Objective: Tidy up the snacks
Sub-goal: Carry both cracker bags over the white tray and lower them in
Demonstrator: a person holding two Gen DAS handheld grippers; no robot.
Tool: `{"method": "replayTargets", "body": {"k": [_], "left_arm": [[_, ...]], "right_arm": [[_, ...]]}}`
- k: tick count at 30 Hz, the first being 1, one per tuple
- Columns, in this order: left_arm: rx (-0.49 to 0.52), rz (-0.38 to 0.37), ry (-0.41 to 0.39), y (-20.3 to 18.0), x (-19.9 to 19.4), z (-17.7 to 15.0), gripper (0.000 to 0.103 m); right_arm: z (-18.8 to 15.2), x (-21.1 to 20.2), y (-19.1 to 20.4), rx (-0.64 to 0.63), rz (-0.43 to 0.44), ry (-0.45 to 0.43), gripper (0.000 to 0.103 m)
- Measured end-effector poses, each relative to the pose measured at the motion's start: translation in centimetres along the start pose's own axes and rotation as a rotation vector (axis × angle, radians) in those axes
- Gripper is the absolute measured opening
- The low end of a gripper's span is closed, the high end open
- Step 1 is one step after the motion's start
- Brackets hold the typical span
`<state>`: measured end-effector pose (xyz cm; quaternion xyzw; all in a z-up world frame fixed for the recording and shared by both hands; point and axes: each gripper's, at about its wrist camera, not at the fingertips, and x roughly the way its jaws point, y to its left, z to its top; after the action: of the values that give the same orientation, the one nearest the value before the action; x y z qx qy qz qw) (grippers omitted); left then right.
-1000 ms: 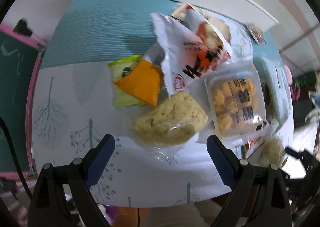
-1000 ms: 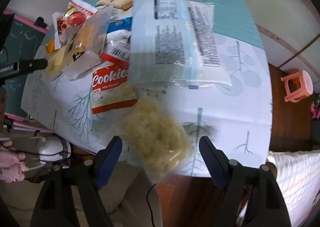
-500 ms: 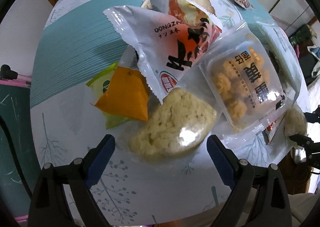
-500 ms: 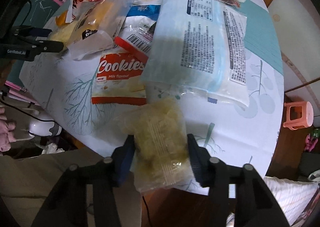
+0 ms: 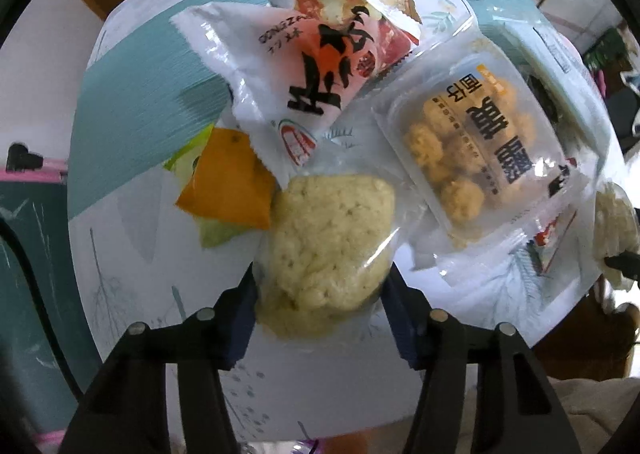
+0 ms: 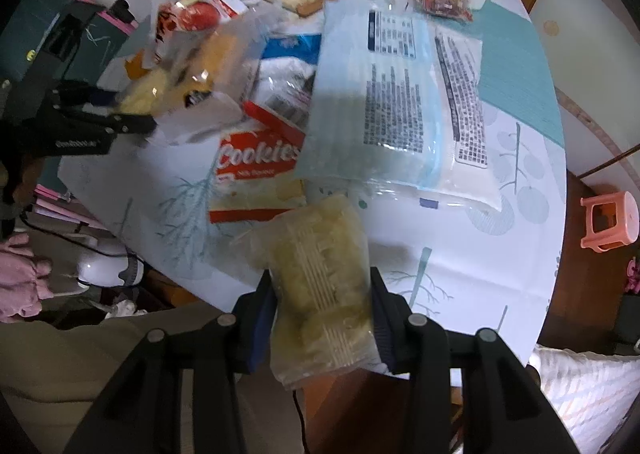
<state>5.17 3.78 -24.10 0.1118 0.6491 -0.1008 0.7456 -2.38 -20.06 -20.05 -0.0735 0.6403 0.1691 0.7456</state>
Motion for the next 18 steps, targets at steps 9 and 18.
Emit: {"method": "replayTargets", "body": {"k": [9,18], "left_arm": [[-0.046,-0.072,-0.094,-1.6,-7.0,-0.9,0.054],[-0.062,-0.104,-0.321,-2.2,-16.4,4.6,0.054]], "right_arm": [[1.3,-4.4,0.7,0.007,0.045,-0.109,0.043],[6.4,-9.3,1.8,0.001,0.071,-0.269,0.043]]}}
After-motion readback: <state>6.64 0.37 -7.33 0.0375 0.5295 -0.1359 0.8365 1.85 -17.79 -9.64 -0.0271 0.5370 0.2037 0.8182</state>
